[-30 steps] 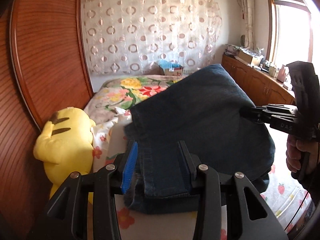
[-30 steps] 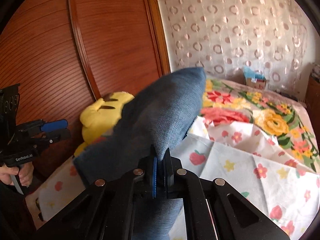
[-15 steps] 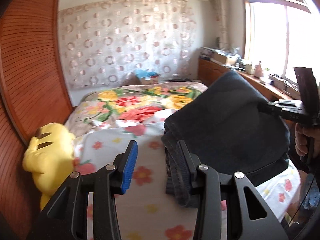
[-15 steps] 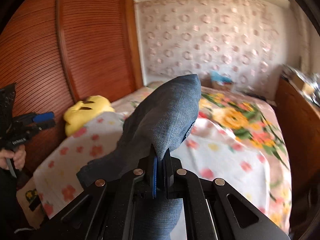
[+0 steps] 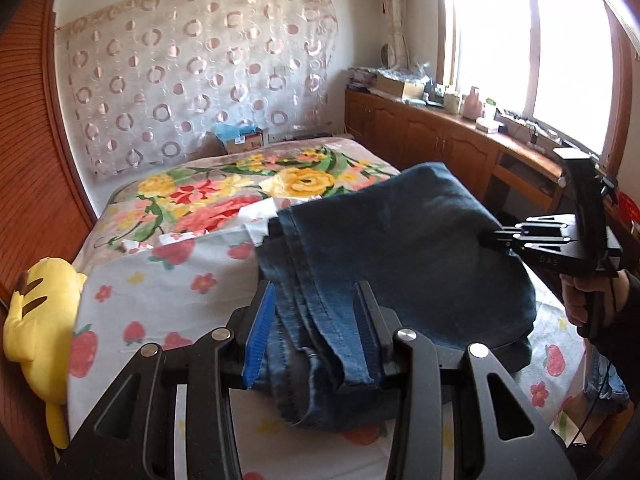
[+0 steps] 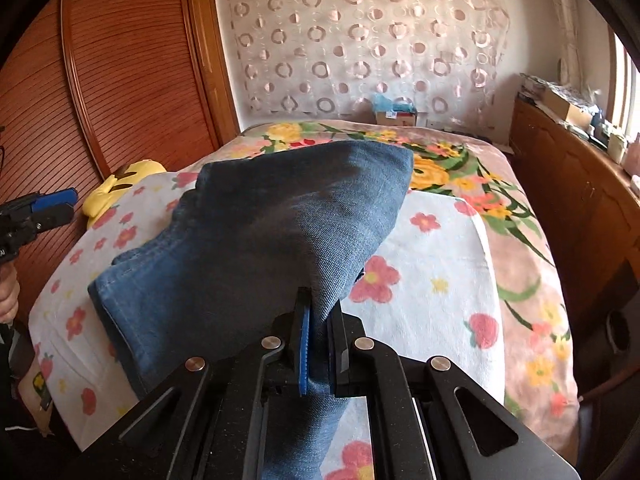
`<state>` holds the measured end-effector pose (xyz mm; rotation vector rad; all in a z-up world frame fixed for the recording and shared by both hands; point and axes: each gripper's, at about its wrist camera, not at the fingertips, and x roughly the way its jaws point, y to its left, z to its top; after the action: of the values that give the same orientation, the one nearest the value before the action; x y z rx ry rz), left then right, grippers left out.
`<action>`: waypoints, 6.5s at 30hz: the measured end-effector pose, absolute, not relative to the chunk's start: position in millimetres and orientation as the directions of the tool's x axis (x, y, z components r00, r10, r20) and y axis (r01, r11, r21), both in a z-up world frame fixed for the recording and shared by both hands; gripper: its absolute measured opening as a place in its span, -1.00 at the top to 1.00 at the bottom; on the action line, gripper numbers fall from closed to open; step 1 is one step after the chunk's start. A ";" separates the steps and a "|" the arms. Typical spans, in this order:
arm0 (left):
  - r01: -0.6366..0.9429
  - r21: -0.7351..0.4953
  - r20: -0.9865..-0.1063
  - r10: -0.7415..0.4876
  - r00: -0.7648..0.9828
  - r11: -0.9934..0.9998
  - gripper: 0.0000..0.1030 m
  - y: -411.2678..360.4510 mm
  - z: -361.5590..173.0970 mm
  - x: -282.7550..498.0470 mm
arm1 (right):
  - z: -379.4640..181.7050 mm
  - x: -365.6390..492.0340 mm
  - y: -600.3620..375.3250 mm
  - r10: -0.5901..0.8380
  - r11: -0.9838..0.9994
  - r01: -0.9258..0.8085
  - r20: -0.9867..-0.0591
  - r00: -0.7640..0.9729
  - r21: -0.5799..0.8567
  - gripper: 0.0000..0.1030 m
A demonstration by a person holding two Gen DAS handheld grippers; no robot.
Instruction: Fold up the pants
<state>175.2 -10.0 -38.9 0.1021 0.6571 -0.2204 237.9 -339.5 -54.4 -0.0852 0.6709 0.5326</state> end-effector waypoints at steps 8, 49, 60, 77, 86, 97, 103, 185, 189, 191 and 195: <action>0.283 0.020 -0.650 -0.202 0.732 0.959 0.48 -41.4 -61.2 194.9 | -60.4 235.2 -325.9 0.389 0.890 -0.452 -0.616 0.684 0.061 0.56; 0.346 -0.040 -0.762 -0.252 0.596 0.937 -0.58 -77.7 -120.2 216.0 | -87.0 266.5 -322.1 0.417 0.895 -0.401 -0.682 0.601 0.194 -0.23; 0.360 -0.044 -0.757 -0.266 0.597 0.932 -0.58 -78.0 -122.7 214.1 | -90.5 275.7 -320.5 0.491 0.863 -0.413 -0.673 0.553 0.291 0.28; 0.244 -0.090 -0.672 -0.240 0.701 0.966 -0.58 9.2 -71.1 178.8 | 13.0 257.7 -241.2 0.620 0.768 -0.597 -0.503 0.602 0.232 0.86; 0.118 -0.087 -0.648 -0.147 0.748 0.989 -0.58 82.1 -61.2 152.0 | -1.4 272.1 -149.2 0.679 0.673 -0.708 -0.557 0.478 0.213 0.86; 0.092 -0.094 -0.645 -0.131 0.753 0.991 -0.58 97.3 -61.1 159.7 | -5.7 280.5 -139.5 0.701 0.637 -0.730 -0.579 0.415 0.248 0.05; 0.128 -0.094 -0.642 -0.159 0.750 0.987 -0.58 77.9 -59.4 168.4 | 18.3 256.2 -185.9 0.686 0.673 -0.718 -0.514 0.515 0.179 0.00; 0.183 -0.132 -0.763 -0.217 0.609 0.974 0.15 27.0 -111.1 228.8 | -75.7 435.5 -173.0 0.714 0.622 -0.713 -0.608 0.347 0.324 0.13; 0.187 -0.131 -0.754 -0.220 0.619 0.974 0.38 26.5 -110.0 227.3 | -75.4 433.0 -178.4 0.737 0.608 -0.716 -0.579 0.349 0.343 0.38; 0.188 -0.130 -0.750 -0.221 0.623 0.973 0.60 27.2 -108.8 226.8 | -72.6 428.1 -178.5 0.742 0.605 -0.723 -0.564 0.362 0.333 0.44; 0.192 -0.143 -0.735 -0.234 0.636 0.971 0.79 30.0 -104.2 221.6 | -58.5 413.5 -176.4 0.745 0.604 -0.739 -0.542 0.390 0.299 0.50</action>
<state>221.6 30.0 -104.2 -0.0532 0.8476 -0.2438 413.5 -176.4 -58.5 0.0096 0.6933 0.9427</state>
